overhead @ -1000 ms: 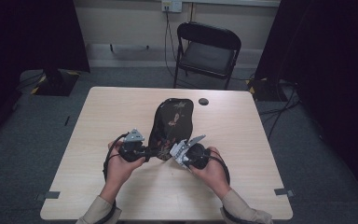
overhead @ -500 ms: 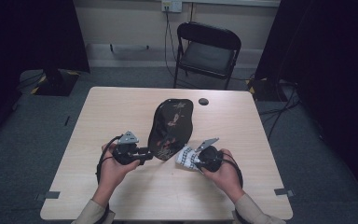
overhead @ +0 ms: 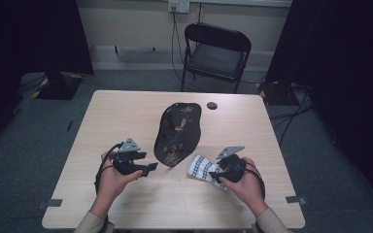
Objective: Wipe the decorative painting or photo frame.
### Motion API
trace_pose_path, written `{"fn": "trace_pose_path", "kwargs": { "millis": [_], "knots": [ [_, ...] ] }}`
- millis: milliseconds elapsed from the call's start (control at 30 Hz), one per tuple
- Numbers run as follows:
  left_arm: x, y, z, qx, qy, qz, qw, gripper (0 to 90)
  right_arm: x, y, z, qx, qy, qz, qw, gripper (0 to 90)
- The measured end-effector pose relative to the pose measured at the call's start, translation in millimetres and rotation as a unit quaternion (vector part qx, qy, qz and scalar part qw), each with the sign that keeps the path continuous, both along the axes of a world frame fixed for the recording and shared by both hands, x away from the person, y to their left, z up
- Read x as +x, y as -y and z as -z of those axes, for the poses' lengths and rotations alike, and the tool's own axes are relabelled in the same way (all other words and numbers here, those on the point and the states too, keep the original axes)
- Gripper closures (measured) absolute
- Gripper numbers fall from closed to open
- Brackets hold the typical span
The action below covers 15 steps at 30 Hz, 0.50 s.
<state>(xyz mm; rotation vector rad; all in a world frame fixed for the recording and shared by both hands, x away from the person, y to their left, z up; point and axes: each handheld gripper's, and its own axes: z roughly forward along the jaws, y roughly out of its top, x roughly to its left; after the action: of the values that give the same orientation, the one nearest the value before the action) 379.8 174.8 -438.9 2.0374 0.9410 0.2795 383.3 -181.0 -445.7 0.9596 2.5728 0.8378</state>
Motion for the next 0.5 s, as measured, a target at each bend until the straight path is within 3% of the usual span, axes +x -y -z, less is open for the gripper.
{"fn": "trace_pose_path", "kwargs": {
  "millis": [267,500],
  "knots": [
    [-0.9,0.8,4.5,0.021,-0.004,0.007,0.9997,30.7,0.0,17.4,-4.0,0.013,-0.004,0.016,0.9998,44.0],
    [-0.7,-1.3,5.4,0.021,-0.005,0.004,0.9998,29.6,-2.6,31.3,-9.7,0.019,0.0,0.028,0.9994,41.2]
  ]
}}
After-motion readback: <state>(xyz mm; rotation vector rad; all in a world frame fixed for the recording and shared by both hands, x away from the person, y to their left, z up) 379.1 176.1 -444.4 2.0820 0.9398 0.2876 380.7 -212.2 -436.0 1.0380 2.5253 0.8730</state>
